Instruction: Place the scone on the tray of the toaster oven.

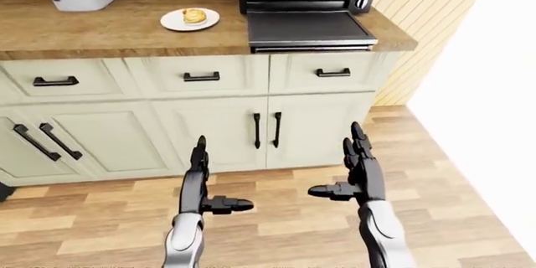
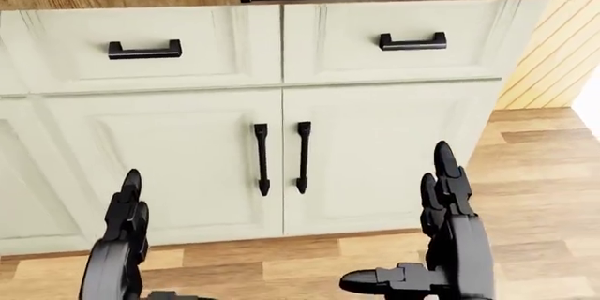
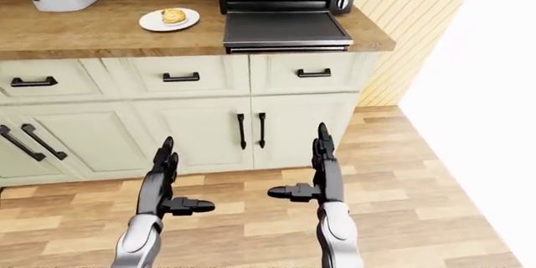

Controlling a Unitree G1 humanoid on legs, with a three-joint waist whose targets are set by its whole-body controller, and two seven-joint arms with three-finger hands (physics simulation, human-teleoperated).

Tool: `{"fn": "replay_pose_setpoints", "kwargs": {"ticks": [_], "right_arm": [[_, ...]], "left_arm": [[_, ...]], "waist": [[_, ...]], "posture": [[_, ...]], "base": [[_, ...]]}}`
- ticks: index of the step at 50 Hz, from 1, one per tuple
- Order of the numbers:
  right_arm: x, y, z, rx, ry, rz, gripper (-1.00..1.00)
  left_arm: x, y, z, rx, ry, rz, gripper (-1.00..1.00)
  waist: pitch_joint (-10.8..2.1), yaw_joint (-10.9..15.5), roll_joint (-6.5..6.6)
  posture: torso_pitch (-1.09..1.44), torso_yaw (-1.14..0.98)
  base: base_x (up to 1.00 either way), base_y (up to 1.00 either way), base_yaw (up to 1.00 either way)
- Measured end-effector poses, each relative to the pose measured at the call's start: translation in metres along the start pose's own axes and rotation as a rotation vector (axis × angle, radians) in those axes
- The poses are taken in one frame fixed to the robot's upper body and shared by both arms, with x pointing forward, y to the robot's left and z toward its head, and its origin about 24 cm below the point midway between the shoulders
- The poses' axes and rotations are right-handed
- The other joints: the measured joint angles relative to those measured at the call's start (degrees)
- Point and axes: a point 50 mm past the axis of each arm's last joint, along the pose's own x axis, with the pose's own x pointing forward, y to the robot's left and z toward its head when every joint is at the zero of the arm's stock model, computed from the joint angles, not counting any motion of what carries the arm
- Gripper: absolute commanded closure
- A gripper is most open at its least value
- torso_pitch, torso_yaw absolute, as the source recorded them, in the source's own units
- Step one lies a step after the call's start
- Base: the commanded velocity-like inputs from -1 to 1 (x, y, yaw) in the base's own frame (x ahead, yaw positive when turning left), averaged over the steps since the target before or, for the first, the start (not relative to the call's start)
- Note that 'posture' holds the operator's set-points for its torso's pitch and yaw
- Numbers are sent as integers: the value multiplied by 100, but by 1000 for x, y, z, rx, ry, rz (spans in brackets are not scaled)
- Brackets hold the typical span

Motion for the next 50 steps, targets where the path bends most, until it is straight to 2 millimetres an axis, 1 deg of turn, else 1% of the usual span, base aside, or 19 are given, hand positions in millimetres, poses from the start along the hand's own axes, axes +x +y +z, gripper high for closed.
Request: {"fn": "replay_pose_setpoints", "kwargs": {"ticks": [1,4,7,9,11,14,15,19,21,23,25,27,32,36,38,40,44,48,50], "right_arm": [[0,1,0,0,1,4,-100],[-3,-4,-7,-10,33,-10,-100],[-4,-9,-10,-13,50,-32,-100],[-3,-9,-7,-14,33,-32,-100],[-2,-3,-6,-4,22,-14,-100],[-3,3,-9,-3,38,16,-100],[-3,3,-9,-4,39,18,-100],[-1,1,-3,-7,13,9,-100],[-1,0,-1,-11,2,6,-100],[-1,-6,-2,-18,9,-12,-100],[-4,-9,-7,-17,31,-31,-100],[-4,-9,-8,-19,37,-32,-100],[-2,-5,-4,-21,15,-13,-100],[-2,-5,-3,-22,9,-10,-100],[-2,1,-6,-12,22,7,-100],[-3,3,-9,-12,36,19,-100],[-3,-1,-8,-13,36,6,-100],[-2,-2,-5,-9,17,-4,-100],[-1,-1,-3,-6,8,-1,-100]], "left_arm": [[0,1,0,1,1,3,-100],[-3,-5,-9,-8,44,-13,-100],[-2,-8,-9,-7,48,-30,-100],[0,-7,-4,-6,22,-28,-100],[1,-2,-1,2,5,-12,-100],[0,3,-3,3,14,11,-100],[-1,3,-4,3,16,13,-100],[-1,1,-2,2,11,5,-100],[0,0,-1,2,8,0,-100],[-1,-7,-4,-8,20,-18,-100],[-1,-10,-6,-9,36,-36,-100],[-1,-9,-6,-8,34,-35,-100],[1,-4,1,-6,-1,-17,-100],[0,-5,1,-5,-2,-18,-100],[0,1,-3,3,14,-2,-100],[-2,3,-6,3,29,11,-100],[-1,1,-5,1,26,6,-100],[0,-1,-3,0,17,-5,-100],[0,-1,-2,2,12,-3,-100]], "waist": [[-23,25,-103],[36,-105,152],[16,-136,346],[2,-146,588],[22,-83,562],[-3,-62,602],[-13,-63,557],[46,-45,158],[9,-59,-89],[39,-149,12],[12,-192,-35],[-13,-204,4],[30,-206,344],[-69,-213,717],[-44,-160,605],[-5,-128,571],[10,-111,358],[-46,-86,347],[-70,-53,296]], "posture": [[0,0],[0,0],[0,0],[0,0],[0,0],[0,0],[0,0],[0,0],[0,0],[0,0],[0,0],[0,0],[0,0],[0,0],[0,0],[0,0],[0,0],[0,0],[0,0]], "base": [[6,0,0],[11,0,0],[13,0,0],[13,0,0],[14,0,0],[14,2,0],[13,12,0],[13,12,0],[14,12,0],[14,12,0],[14,12,0],[14,12,0],[14,18,0],[14,27,0],[15,28,0],[14,28,0],[14,17,0],[14,1,0],[14,0,0]]}}
